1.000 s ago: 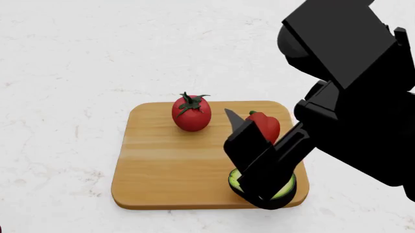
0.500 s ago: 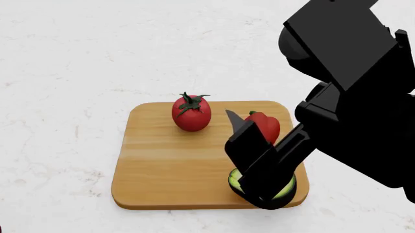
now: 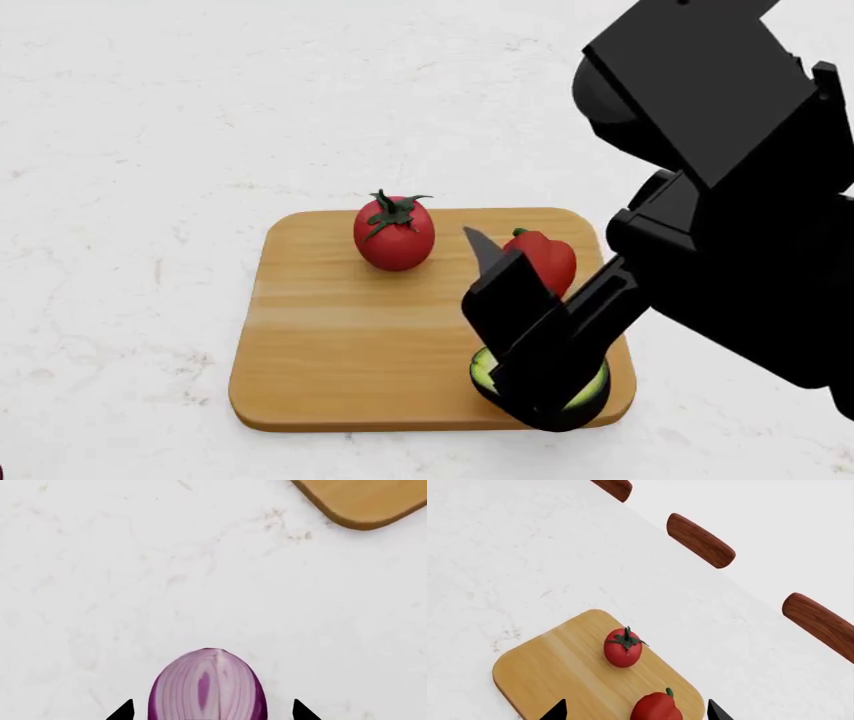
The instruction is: Place the avocado, onion, tomato and bell pepper on the cutting board.
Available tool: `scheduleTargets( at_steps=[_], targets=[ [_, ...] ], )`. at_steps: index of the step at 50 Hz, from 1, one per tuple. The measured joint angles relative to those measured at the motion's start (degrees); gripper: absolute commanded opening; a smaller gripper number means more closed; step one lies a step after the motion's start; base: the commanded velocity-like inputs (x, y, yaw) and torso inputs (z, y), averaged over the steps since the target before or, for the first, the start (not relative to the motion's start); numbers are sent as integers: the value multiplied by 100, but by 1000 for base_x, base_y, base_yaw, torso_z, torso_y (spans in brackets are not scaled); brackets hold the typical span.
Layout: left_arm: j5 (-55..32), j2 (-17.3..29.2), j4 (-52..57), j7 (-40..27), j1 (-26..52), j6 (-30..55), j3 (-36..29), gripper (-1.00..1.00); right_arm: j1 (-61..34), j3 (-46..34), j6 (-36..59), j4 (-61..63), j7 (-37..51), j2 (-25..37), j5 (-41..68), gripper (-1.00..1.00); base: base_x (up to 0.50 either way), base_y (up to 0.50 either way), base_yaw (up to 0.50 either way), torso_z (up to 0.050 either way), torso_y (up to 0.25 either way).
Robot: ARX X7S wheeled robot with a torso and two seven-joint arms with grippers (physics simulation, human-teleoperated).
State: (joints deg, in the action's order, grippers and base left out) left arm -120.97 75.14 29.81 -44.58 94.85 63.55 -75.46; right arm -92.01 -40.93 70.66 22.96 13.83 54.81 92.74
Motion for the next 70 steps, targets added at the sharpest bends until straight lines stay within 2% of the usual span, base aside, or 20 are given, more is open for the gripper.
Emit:
scheduleTargets(
  at_steps=[28, 29, 40, 49, 70],
  targets=[
    [867, 301, 10, 630, -858, -835, -261, 100, -60, -33, -9, 34, 60, 40, 100, 100, 0, 0, 0, 0, 0],
    [890, 307, 4, 656, -869, -864, -266, -100, -58, -34, -11, 36, 63, 41, 102, 100, 0, 0, 0, 0, 0],
    [1164, 319, 21, 730, -918, -858, -259, -100, -48, -48, -37, 56, 88, 61, 123, 100, 0, 0, 0, 0, 0],
    [1013, 180, 26, 580, -724, -588, -129, -100, -45, -57, -69, 21, 65, 81, 70, 100, 0, 0, 0, 0, 0],
    [896, -761, -450, 630, -208, -212, 114, -100, 26, -57, -193, -78, -36, 189, -117, 100, 0, 0, 0, 0, 0]
  ],
)
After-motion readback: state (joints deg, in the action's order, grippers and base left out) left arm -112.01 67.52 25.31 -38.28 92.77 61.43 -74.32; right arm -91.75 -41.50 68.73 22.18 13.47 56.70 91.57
